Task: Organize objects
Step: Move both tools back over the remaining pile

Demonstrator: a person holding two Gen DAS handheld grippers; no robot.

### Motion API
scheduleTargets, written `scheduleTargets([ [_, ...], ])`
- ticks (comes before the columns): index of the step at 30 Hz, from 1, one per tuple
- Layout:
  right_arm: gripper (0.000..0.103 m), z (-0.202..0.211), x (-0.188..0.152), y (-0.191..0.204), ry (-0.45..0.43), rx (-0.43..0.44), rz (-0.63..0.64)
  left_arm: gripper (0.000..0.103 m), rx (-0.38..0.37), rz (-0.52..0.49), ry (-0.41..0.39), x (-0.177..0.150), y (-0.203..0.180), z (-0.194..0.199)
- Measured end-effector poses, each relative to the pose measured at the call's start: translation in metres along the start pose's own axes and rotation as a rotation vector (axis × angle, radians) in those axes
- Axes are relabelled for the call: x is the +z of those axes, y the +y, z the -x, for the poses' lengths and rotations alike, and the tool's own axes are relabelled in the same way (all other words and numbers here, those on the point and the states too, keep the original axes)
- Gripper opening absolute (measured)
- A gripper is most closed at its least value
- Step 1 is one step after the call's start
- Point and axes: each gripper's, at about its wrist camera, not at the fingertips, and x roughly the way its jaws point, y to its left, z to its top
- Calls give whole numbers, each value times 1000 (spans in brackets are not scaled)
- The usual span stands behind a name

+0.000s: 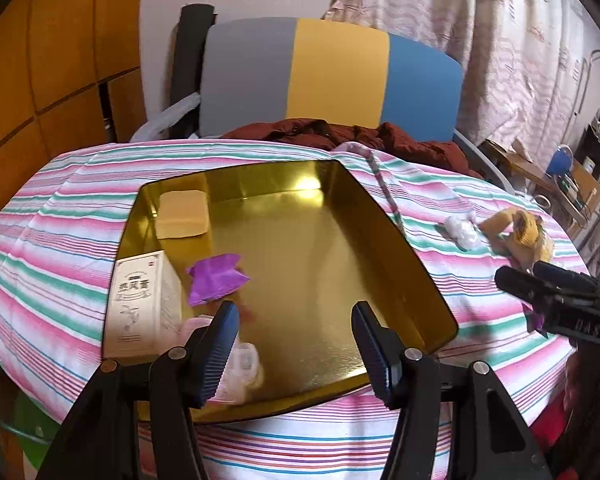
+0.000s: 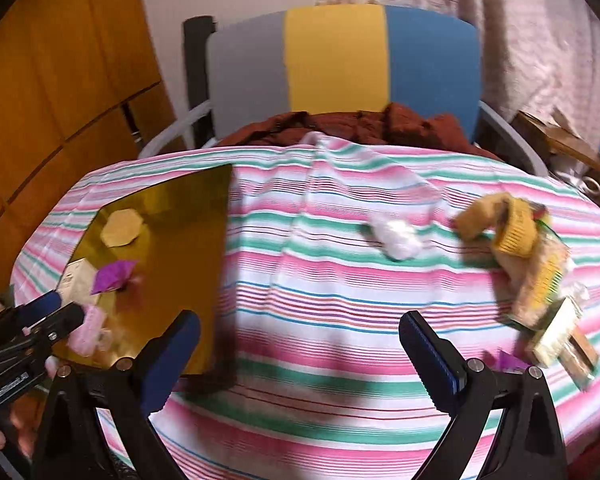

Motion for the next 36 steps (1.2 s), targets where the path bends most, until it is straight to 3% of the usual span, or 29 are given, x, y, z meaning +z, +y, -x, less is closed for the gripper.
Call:
scheduleTargets([
  [9, 100, 27, 5, -87, -26, -106, -160, 59, -137, -83, 10, 4, -35, -3],
  [15, 103, 57, -3, -177, -77, -198, -381, 59, -205, -168, 36, 6, -73, -8],
  [21, 103, 69, -30, -246, -136, -126, -709, 59, -295, -285, 75, 5, -125, -20],
  [24, 103, 78, -33, -250, -217, -130, -734, 59, -347, -323, 108, 5, -152, -31],
  [28, 103, 83, -33, -249, -265, -60, -729, 59, -411, -376, 143, 3, -185, -46],
  [36, 103, 80, -38, -254, -285, 31, -790, 59, -501, -457, 212, 2, -248, -81],
])
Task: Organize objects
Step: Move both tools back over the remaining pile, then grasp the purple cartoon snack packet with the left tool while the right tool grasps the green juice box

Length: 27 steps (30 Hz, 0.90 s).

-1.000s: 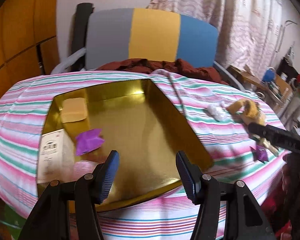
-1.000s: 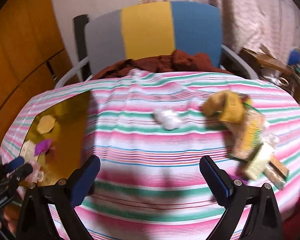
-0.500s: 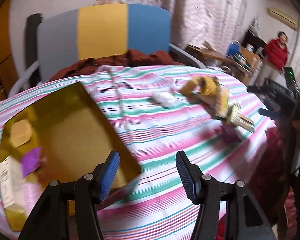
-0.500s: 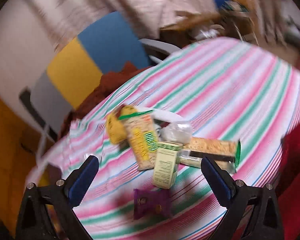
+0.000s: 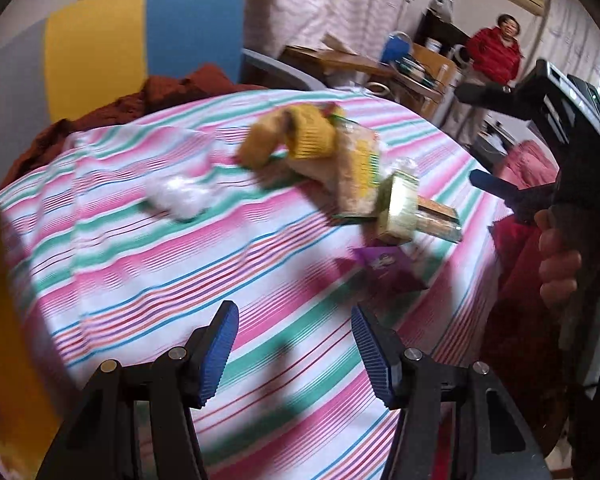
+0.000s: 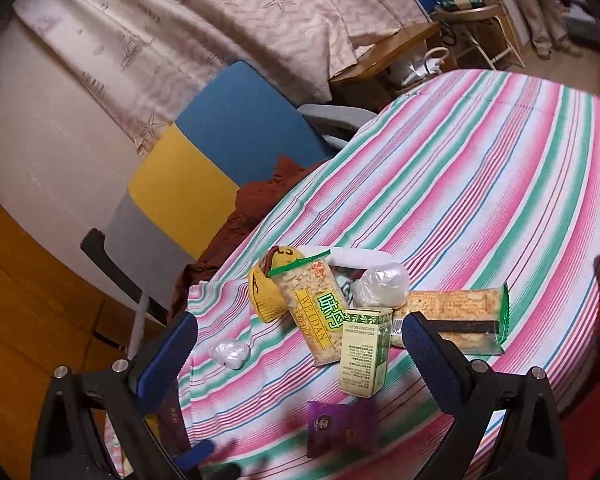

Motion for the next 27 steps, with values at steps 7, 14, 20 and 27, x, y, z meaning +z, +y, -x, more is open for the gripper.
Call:
scheduleTargets([
  [7, 103, -2, 4, -14, 5, 20, -79, 66, -35, -105, 47, 20, -34, -34],
  [14, 103, 10, 4, -17, -50, 65, -95, 82, -135, -105, 100, 35, -51, -66],
  [20, 103, 9, 3, -20, -44, 73, -119, 81, -83, -125, 141, 42, -68, -92],
  [27, 103, -1, 3, -21, -16, 26, -99, 54, -10, -127, 105, 25, -58, -89],
])
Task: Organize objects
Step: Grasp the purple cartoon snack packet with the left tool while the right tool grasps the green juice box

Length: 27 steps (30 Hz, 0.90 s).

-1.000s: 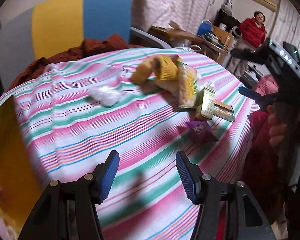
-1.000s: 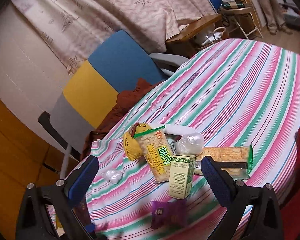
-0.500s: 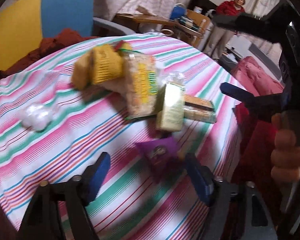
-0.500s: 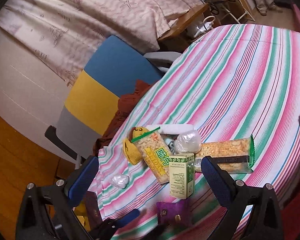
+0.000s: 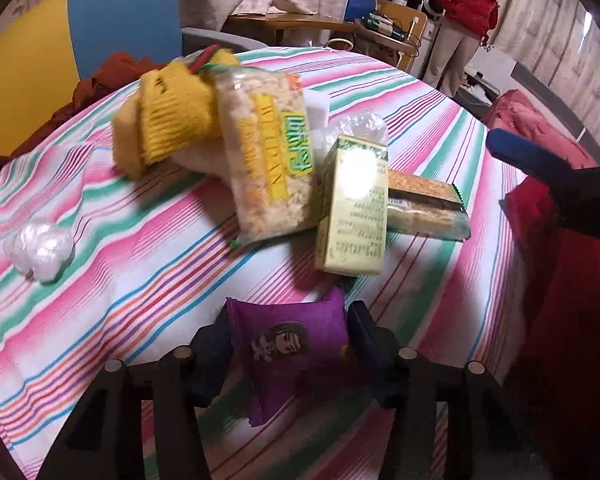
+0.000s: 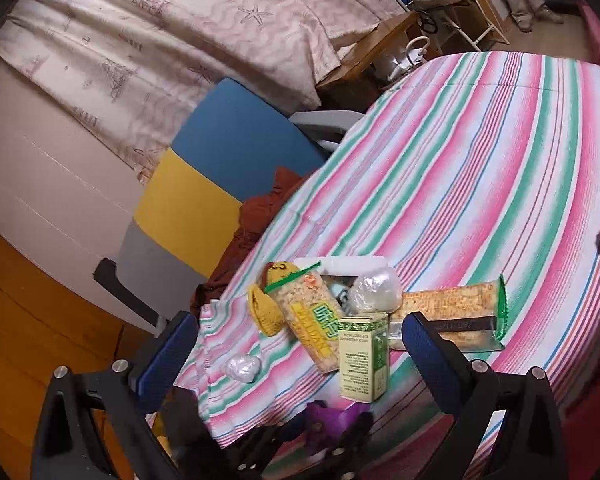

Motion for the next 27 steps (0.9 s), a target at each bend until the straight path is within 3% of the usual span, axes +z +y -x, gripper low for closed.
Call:
scheduleTargets([
  [5, 103, -13, -1, 3, 64, -72, 27, 53, 33, -9, -32, -23, 11, 16],
  [12, 102, -37, -7, 8, 169, -211, 90, 53, 55, 75, -62, -61, 43, 47],
  [14, 97, -42, -9, 11, 180, -247, 118, 53, 58, 93, -67, -71, 50, 54],
  [18, 77, -60, -11, 13, 233, -320, 147, 54, 56, 109, -77, -76, 54, 57],
  [23, 69, -80, -14, 17, 266, -375, 204, 54, 45, 116, -105, -78, 55, 57],
  [26, 48, -92, -17, 17, 299, -419, 248, 55, 36, 127, -122, -78, 56, 56],
  [27, 36, -95, -19, 16, 320, -432, 255, 55, 36, 127, -125, -78, 56, 56],
])
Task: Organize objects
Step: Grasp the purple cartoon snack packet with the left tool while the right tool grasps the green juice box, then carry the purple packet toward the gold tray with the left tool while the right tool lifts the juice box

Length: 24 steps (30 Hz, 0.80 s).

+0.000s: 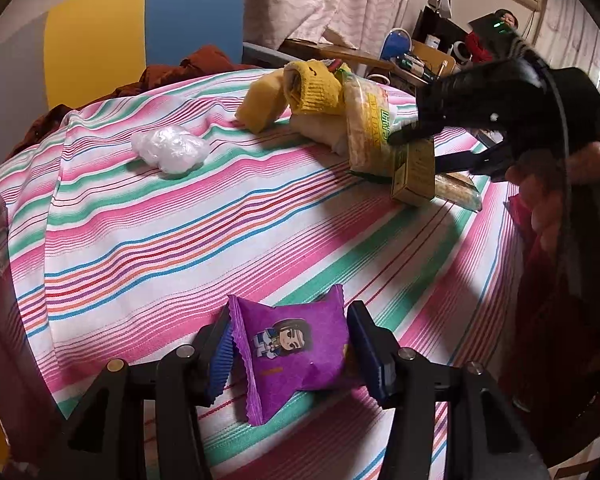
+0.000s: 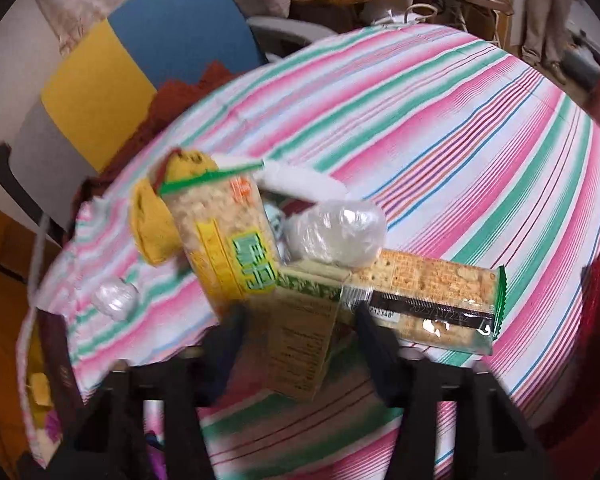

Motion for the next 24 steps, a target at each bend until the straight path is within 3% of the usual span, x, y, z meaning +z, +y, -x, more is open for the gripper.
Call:
scheduleTargets([
  [7, 30, 10, -9, 12, -9, 111, 74, 53, 3, -5, -3, -7, 2, 6],
  [12, 30, 14, -18, 38, 16, 257, 199, 52, 7, 6, -6, -11, 3, 12],
  [19, 30, 21, -27, 58, 11, 304, 319, 47, 11, 28, -22, -14, 5, 33],
  [24, 30, 24, -25, 60, -10, 324, 324, 47, 20, 41, -89, -12, 9, 69],
])
